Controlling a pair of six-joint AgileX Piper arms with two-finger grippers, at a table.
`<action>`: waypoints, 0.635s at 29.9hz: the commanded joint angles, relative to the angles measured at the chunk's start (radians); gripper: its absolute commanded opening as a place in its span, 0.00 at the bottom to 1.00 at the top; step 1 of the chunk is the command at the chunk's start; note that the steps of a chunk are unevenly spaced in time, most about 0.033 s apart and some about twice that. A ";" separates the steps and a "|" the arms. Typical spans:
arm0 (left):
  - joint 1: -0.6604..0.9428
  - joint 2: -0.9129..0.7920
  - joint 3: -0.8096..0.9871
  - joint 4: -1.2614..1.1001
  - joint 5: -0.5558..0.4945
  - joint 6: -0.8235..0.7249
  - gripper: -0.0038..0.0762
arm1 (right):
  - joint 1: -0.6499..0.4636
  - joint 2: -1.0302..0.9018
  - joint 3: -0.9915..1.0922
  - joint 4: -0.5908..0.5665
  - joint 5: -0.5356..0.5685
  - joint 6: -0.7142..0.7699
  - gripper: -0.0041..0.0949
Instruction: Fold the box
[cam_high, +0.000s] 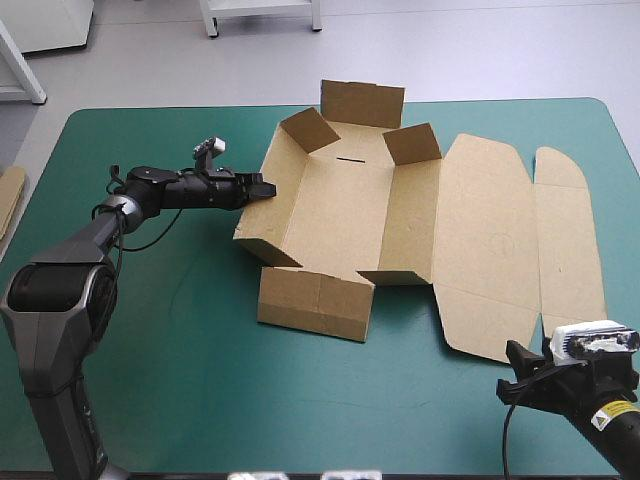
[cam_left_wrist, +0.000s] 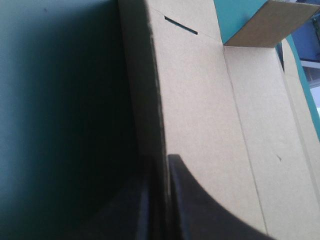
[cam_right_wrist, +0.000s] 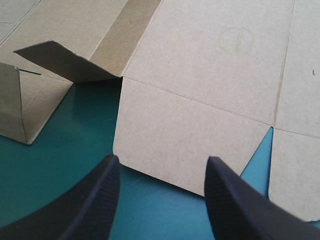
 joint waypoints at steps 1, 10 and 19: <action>-0.009 -0.052 -0.036 -0.051 0.036 0.036 0.04 | 0.000 0.017 -0.037 0.006 -0.066 0.002 0.53; -0.013 -0.054 -0.127 0.224 0.201 0.029 0.04 | 0.000 0.017 -0.037 0.003 -0.066 0.002 0.53; -0.080 -0.053 -0.484 0.670 0.292 0.114 0.04 | 0.000 0.017 -0.037 0.003 -0.068 0.002 0.53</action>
